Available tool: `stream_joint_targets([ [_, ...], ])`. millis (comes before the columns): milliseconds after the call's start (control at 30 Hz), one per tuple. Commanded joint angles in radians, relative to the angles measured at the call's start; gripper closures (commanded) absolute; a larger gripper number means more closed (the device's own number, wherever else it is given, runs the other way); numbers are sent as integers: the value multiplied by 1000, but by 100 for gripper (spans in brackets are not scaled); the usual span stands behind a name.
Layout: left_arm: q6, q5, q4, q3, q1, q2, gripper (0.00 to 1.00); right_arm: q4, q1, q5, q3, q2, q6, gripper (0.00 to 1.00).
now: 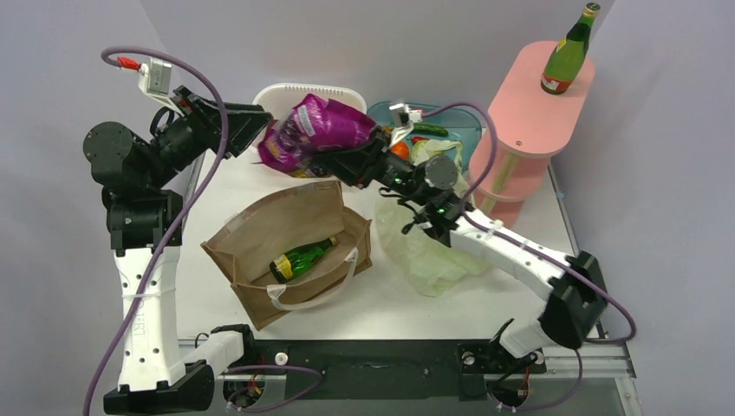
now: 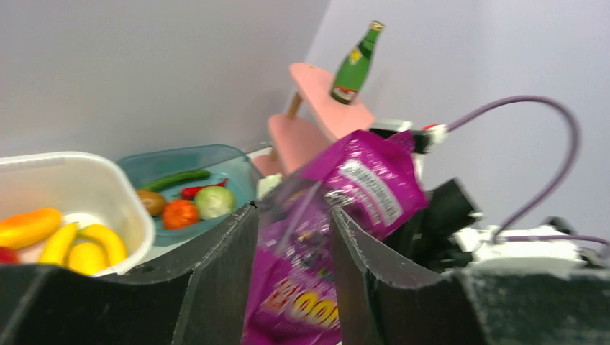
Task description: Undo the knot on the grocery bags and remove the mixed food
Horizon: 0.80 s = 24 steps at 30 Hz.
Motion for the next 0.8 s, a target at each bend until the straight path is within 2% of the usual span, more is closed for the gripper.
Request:
stream_joint_targets([
  [0,267,-148,-78,-49,14,-62,60,-283,-84,-27,-58,-292,-61,100],
  [33,304,-190,-102,-70,13,-70,58,-373,-107,-33,-67,-366,-129,100],
  [67,363,-205,-110,-79,12,-84,58,-534,-123,-45,-90,-403,-159,100],
  [100,391,-225,-130,-96,13,-90,57,-602,-157,-51,-103,-479,-214,100],
  [167,471,-222,-143,-126,11,-105,56,-887,-207,-62,-133,-592,-316,100],
  [367,508,-200,-110,-197,-13,-135,52,-1448,-338,-3,-112,-848,-594,100],
  [467,513,-201,-102,-206,-40,-126,51,-1610,-382,94,-77,-908,-610,100],
  [567,526,-218,-90,-219,-96,-121,50,-1725,-502,141,-69,-970,-609,100],
  [767,571,-263,-87,-227,-188,-119,49,-1794,-721,158,-93,-1003,-508,100],
])
